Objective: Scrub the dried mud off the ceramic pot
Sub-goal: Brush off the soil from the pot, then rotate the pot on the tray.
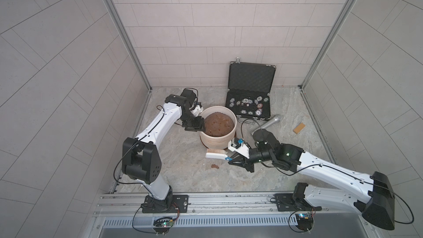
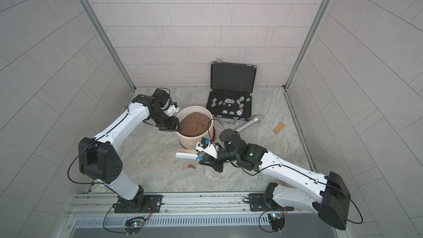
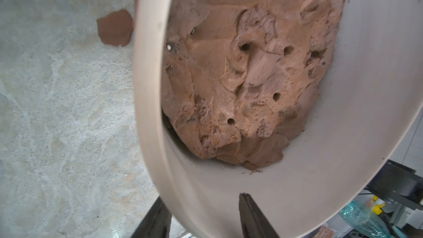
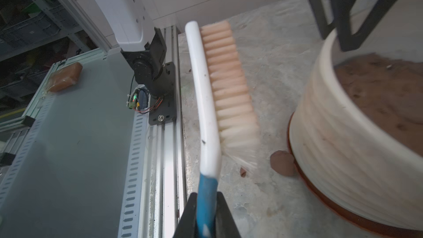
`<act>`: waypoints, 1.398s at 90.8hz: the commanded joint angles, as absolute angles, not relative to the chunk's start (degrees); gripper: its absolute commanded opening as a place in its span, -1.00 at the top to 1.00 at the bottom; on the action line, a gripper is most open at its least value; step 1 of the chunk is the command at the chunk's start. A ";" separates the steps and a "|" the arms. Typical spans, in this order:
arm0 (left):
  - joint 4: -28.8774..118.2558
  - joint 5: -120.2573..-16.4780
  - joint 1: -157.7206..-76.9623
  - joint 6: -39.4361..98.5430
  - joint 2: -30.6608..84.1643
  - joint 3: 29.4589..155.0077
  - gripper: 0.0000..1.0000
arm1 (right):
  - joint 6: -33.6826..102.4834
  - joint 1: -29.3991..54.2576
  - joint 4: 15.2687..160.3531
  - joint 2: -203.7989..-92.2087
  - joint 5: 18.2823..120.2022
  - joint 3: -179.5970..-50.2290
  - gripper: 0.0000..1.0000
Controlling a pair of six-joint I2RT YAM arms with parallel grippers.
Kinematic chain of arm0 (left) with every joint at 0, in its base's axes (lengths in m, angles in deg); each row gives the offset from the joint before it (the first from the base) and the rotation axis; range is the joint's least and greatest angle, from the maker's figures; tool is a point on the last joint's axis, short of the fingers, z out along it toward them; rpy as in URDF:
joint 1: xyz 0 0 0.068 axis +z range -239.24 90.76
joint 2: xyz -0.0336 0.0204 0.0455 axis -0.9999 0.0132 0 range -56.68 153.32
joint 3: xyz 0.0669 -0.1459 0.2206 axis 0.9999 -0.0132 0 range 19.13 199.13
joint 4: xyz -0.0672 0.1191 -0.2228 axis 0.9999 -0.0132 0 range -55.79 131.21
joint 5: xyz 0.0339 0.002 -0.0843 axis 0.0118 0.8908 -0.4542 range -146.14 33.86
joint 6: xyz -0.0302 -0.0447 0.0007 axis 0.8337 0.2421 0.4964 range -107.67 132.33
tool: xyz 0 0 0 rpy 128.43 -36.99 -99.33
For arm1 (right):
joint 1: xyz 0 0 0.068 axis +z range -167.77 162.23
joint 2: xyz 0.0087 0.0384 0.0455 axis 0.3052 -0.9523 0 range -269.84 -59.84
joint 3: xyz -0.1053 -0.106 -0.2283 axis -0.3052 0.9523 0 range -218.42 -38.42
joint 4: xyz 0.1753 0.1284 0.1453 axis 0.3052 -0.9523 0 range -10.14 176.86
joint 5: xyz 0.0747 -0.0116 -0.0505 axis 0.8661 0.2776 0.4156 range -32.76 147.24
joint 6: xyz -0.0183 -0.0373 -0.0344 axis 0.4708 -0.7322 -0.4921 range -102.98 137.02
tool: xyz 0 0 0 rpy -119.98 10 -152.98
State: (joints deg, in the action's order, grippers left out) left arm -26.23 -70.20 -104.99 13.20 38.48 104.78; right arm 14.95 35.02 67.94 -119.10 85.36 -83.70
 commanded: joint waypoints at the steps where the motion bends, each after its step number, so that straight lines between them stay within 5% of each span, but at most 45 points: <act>1: -29.53 -67.88 -105.23 12.28 41.00 108.33 0.19 | 15.86 34.39 66.52 -116.84 76.91 -85.32 1.00; 29: -33.16 -70.76 -105.24 8.07 44.56 113.42 0.62 | 14.39 34.35 62.80 -113.77 73.43 -87.24 1.00; 60: -38.99 -72.66 -105.22 4.36 52.63 122.52 0.79 | 14.46 34.09 62.25 -110.23 70.76 -88.34 1.00; 66: -39.60 -72.30 -105.23 5.22 53.38 124.13 0.67 | 14.45 34.00 62.12 -109.88 70.47 -88.27 1.00; 85: -39.16 -70.85 -105.49 9.39 49.55 122.40 -0.26 | 14.74 33.99 61.65 -109.09 70.18 -87.68 1.00; 91: -38.19 -68.61 -106.30 10.74 47.53 120.42 -0.39 | 14.66 33.99 61.91 -108.71 69.93 -87.27 1.00; 104: -35.59 -63.19 -109.65 12.69 45.02 115.48 -0.37 | 14.51 33.95 62.47 -108.61 69.50 -86.93 1.00; 127: -31.97 -58.79 -112.88 16.65 46.96 112.16 0.06 | 15.25 33.99 64.06 -108.40 68.51 -86.60 1.00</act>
